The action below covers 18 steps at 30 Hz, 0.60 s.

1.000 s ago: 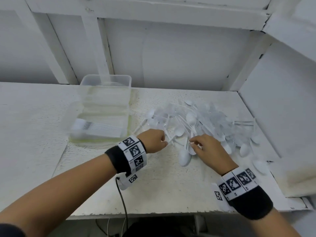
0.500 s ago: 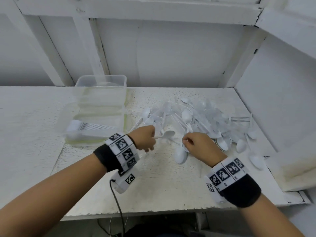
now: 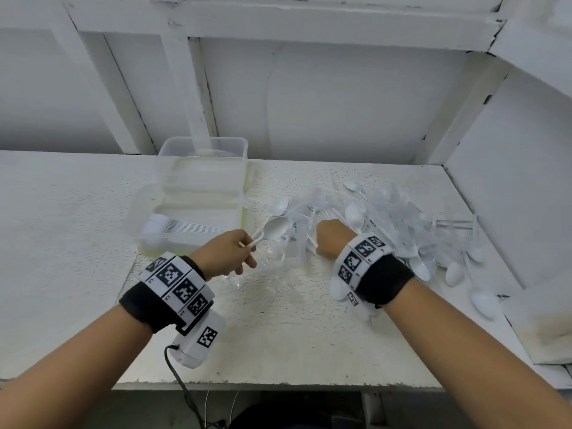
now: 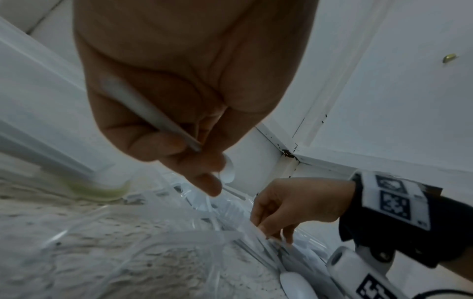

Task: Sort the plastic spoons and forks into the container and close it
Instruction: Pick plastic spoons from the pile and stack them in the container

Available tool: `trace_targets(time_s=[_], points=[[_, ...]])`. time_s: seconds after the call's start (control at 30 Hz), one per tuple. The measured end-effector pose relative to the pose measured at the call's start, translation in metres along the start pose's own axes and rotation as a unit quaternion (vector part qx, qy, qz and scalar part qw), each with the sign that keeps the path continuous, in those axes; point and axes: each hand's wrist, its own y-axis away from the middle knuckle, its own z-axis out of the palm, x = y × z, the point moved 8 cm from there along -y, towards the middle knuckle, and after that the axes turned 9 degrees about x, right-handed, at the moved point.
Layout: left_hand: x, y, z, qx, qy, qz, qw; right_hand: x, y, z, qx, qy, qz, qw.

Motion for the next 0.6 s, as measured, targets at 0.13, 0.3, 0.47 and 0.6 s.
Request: trace_targets(time_s=[0.13,0.3,0.47,0.6], points=[[0.008,-0.003,0.004,0.013,0.003,0.006,1.000,0.017,0.019,-0.026,0.004,0.013,0.016,1.000],[0.038,-0.009,0.021,0.038,-0.016,0.055,0.998,0.041,0.041,-0.067,0.093,0.054,0.016,0.994],[0.071,-0.020,0.060,-0.023,-0.111,0.155,0.981,0.079,0.058,-0.083,0.127,0.037,0.072,0.989],[0.085,-0.023,0.092,-0.085,-0.215,0.206,0.951,0.101,0.071,-0.083,0.181,-0.012,0.111,0.977]])
